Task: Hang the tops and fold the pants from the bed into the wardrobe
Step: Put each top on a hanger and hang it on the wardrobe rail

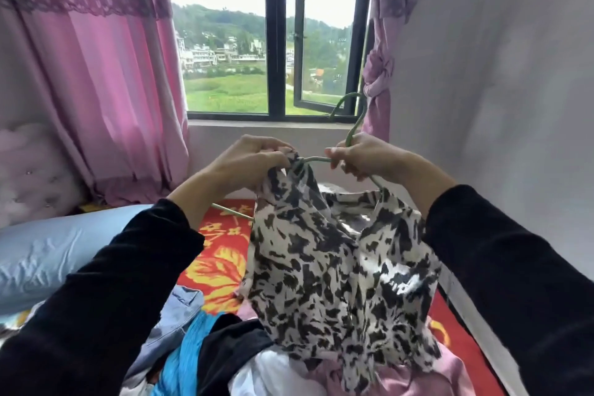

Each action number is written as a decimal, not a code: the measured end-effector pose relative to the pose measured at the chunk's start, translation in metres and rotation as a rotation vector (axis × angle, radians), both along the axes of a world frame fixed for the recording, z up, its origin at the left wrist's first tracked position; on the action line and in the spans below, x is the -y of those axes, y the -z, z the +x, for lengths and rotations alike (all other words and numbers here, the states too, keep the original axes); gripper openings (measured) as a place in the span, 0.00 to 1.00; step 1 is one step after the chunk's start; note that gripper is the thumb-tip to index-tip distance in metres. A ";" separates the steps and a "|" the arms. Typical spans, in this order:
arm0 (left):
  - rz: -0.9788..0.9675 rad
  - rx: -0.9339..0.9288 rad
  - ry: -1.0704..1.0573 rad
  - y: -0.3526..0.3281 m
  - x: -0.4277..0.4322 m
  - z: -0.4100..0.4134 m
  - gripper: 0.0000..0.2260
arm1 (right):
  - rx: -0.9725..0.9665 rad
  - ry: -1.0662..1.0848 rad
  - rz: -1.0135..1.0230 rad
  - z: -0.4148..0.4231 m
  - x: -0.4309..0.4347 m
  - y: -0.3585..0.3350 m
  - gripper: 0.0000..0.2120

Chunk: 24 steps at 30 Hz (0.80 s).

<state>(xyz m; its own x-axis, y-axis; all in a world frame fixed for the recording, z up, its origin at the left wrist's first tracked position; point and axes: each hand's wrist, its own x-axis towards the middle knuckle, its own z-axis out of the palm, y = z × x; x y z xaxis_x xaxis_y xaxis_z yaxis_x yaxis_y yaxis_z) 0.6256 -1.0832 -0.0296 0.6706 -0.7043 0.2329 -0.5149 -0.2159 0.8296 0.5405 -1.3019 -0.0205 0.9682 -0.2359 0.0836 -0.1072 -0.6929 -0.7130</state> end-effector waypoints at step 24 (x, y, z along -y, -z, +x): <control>0.367 0.776 -0.266 0.054 0.015 0.010 0.08 | 0.191 0.048 -0.137 -0.020 0.005 -0.037 0.07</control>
